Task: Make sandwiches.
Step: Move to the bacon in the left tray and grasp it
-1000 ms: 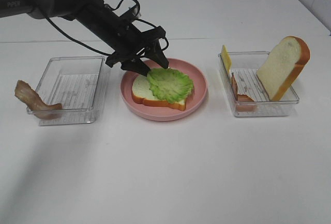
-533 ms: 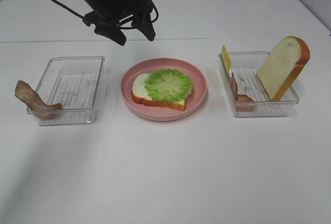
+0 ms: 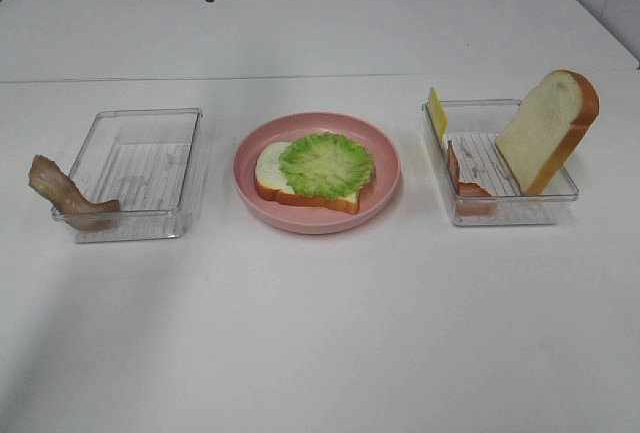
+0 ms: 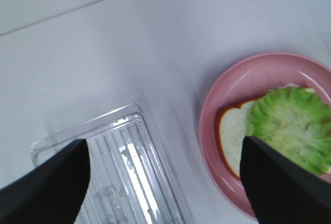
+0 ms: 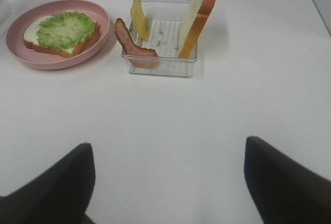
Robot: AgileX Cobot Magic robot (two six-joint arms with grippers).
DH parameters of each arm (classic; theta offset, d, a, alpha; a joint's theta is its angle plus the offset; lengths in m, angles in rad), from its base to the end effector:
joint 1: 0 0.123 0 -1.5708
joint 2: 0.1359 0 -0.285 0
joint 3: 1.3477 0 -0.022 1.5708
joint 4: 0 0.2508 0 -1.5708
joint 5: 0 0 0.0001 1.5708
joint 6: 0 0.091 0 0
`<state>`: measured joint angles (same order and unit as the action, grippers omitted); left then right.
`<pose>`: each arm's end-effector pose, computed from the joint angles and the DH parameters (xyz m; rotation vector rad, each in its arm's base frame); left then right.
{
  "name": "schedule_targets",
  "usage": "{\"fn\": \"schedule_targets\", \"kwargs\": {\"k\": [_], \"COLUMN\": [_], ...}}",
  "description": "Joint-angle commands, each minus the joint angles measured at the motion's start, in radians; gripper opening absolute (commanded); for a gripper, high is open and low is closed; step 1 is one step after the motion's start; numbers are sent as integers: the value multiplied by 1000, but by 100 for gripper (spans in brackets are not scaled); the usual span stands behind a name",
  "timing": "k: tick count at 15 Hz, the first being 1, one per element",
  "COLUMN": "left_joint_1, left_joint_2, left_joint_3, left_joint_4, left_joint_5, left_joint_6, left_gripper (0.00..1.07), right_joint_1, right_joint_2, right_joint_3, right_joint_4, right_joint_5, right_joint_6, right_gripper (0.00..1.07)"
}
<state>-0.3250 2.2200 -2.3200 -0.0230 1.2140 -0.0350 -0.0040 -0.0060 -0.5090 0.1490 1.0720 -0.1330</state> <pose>0.4645 -0.1586 0.3150 0.3739 2.5790 -0.1606 -0.0077 0.0119 0.2796 -0.1402 2.0280 0.0920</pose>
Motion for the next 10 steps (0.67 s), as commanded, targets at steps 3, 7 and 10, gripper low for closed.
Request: {"fn": "schedule_targets", "kwargs": {"k": [3, 7, 10], "left_joint_1": [60, 128, 178], "left_joint_2": [-162, -268, -312], "left_joint_3": [177, 384, 544], "left_joint_4": [23, 23, 23], "left_joint_5": [75, 75, 75], "left_joint_6": [-45, -80, -88], "left_gripper": [76, 76, 76], "right_joint_1": [-7, -7, -7], "right_joint_2": [-13, -13, -13], "right_joint_3": [3, 3, 3], "right_joint_4": [1, 1, 1], "right_joint_5": [-7, -7, -7], "right_joint_6": [-6, -6, -6], "right_gripper": [75, 75, 75]}}
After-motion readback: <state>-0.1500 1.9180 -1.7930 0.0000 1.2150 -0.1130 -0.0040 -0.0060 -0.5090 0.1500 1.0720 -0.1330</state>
